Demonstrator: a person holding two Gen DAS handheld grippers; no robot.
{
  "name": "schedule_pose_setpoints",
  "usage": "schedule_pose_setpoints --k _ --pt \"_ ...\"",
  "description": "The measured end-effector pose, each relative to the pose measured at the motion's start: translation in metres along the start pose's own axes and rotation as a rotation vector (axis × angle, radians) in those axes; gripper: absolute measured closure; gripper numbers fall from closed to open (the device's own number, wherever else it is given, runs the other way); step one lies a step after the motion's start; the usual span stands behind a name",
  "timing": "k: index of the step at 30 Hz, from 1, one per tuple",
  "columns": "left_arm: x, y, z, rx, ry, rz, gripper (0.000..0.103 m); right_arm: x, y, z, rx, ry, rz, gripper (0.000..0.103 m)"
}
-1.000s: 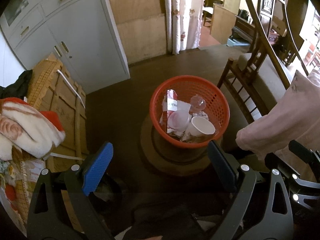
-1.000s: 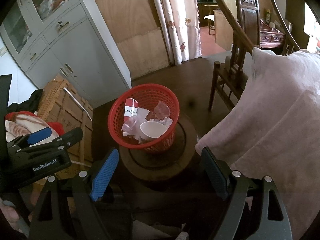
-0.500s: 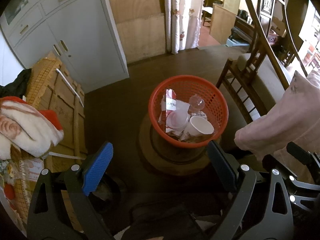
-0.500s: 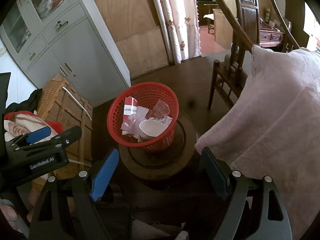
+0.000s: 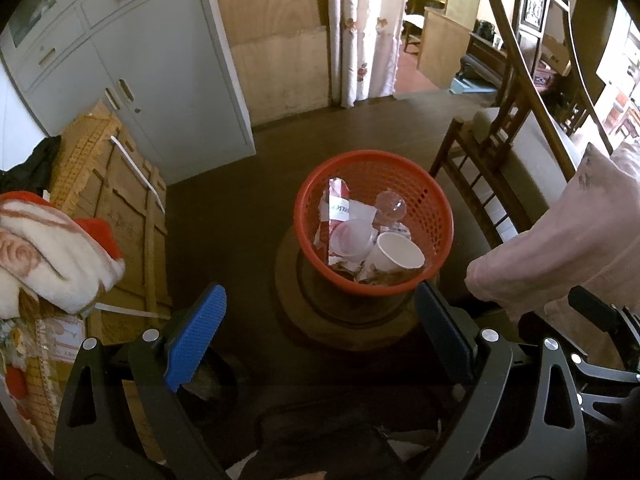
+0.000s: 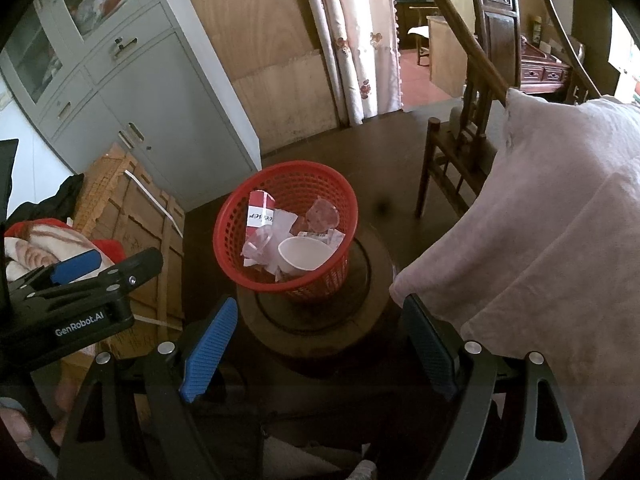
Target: Collect trash
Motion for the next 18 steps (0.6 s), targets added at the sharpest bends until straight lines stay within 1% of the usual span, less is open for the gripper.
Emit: schedule_pose_setpoints --k 18 --pt "0.0004 -0.0009 0.0020 0.012 0.006 0.005 0.011 -0.0005 -0.0002 0.0003 0.000 0.003 0.002 0.020"
Point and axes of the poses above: each gripper's, at about its wrist camera, not at the fingertips, and x roughly against the way its jaws point, y to its left, z to its underside, the point moved 8 cm from there along -x, roughly the way its jaws point, and after that the axes turned 3 degrees about z, right-handed, at the moved point
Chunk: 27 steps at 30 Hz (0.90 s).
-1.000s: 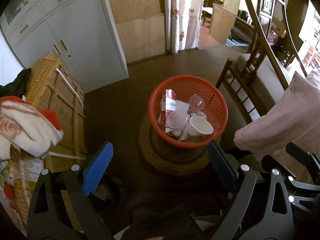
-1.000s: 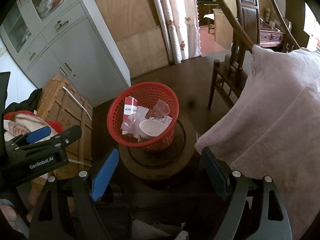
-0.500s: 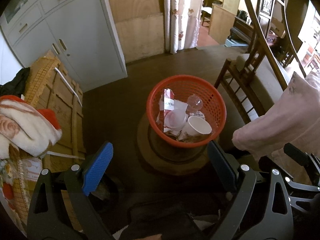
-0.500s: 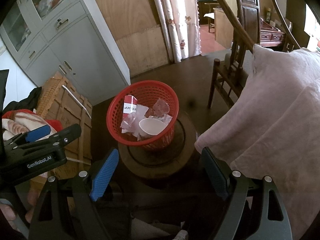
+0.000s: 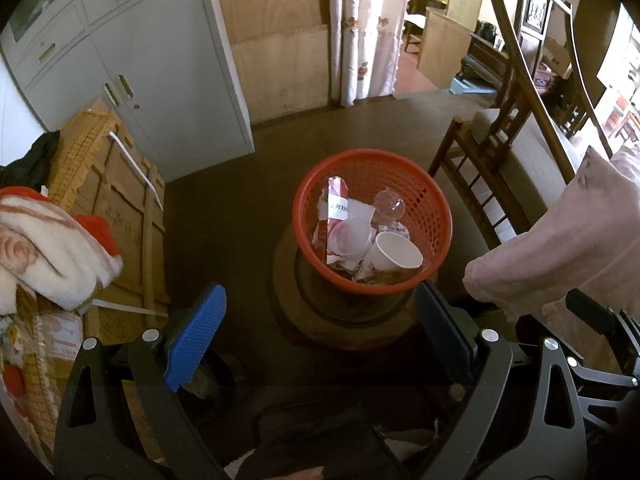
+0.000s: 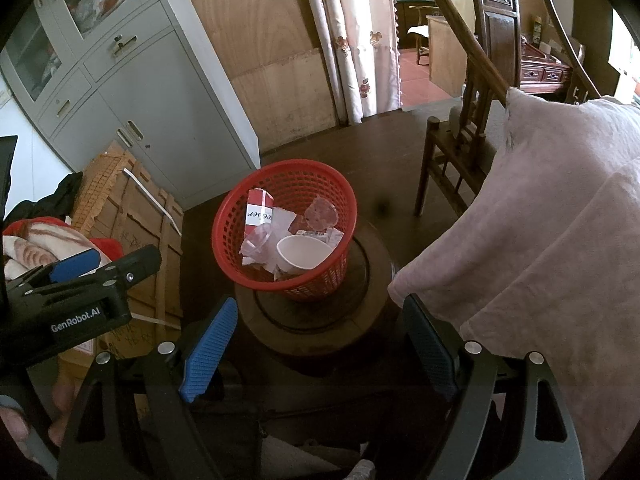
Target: Collect trash
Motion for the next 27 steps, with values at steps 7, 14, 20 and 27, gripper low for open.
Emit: schedule_pose_setpoints --k 7,14,20,27 --pt "0.0003 0.0001 0.0000 0.001 -0.001 -0.003 0.011 -0.0003 -0.0009 0.0022 0.002 0.002 -0.001 0.020" --pt "0.0001 0.0001 -0.0004 0.000 0.000 -0.001 0.011 -0.0005 -0.0009 0.0025 0.003 0.002 -0.001 0.020" --pt "0.0002 -0.0003 -0.0002 0.000 0.000 -0.001 0.011 -0.0005 -0.0011 0.0027 0.002 0.003 0.000 0.020" --pt "0.0001 -0.0001 -0.0001 -0.001 0.001 0.000 0.011 -0.0017 -0.0005 0.0040 0.005 0.005 -0.001 0.020"
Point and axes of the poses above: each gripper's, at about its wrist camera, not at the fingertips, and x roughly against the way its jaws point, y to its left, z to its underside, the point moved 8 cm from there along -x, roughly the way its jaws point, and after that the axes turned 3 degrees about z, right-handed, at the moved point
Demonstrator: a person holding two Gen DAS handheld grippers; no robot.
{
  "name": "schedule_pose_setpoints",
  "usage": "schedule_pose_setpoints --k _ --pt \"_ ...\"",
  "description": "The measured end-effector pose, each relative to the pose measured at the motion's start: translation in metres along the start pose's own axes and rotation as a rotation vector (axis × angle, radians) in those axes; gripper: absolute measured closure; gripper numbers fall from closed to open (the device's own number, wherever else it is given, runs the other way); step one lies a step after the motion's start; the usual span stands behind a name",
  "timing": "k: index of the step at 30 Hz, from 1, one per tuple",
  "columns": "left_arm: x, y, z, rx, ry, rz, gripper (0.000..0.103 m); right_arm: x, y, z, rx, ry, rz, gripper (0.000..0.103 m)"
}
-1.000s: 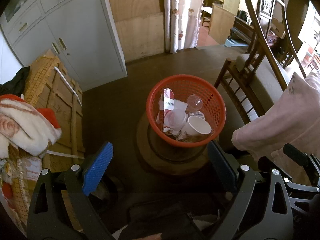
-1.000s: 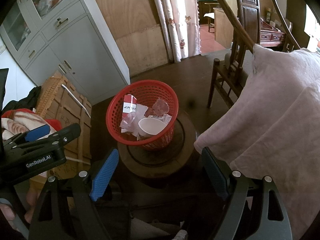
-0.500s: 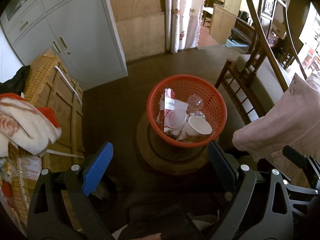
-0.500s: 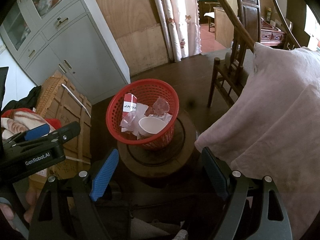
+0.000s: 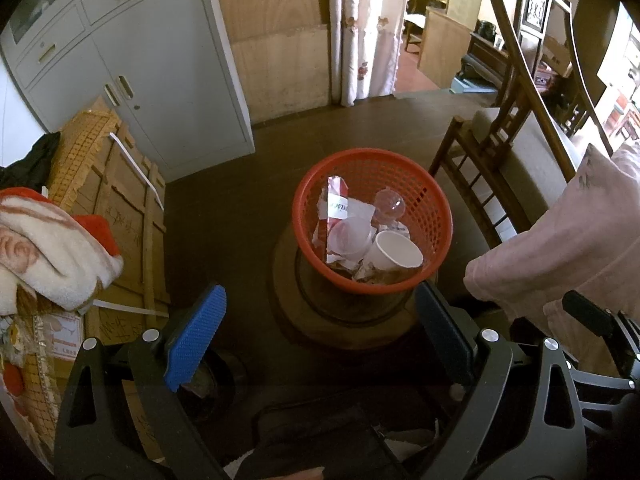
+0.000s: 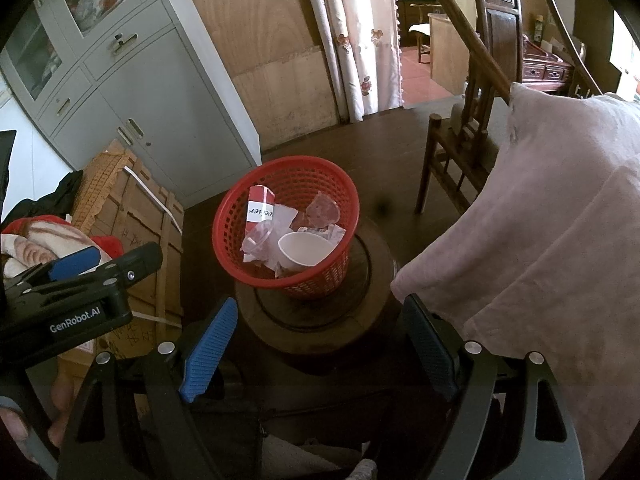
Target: Collect trash
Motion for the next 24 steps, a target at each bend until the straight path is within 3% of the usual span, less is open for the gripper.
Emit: schedule_pose_setpoints --k 24 --pt "0.0009 0.0001 0.0004 -0.006 -0.009 0.004 0.011 0.0001 0.0007 0.0036 0.003 0.007 -0.002 0.020"
Point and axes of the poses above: each gripper's, at about its wrist camera, not at the fingertips, and x roughly against the way its jaws point, y to its left, z to its underside, the point moved 8 cm from there along -x, roughly the way its jaws point, and after that the axes turned 3 degrees about z, right-handed, at the moved point
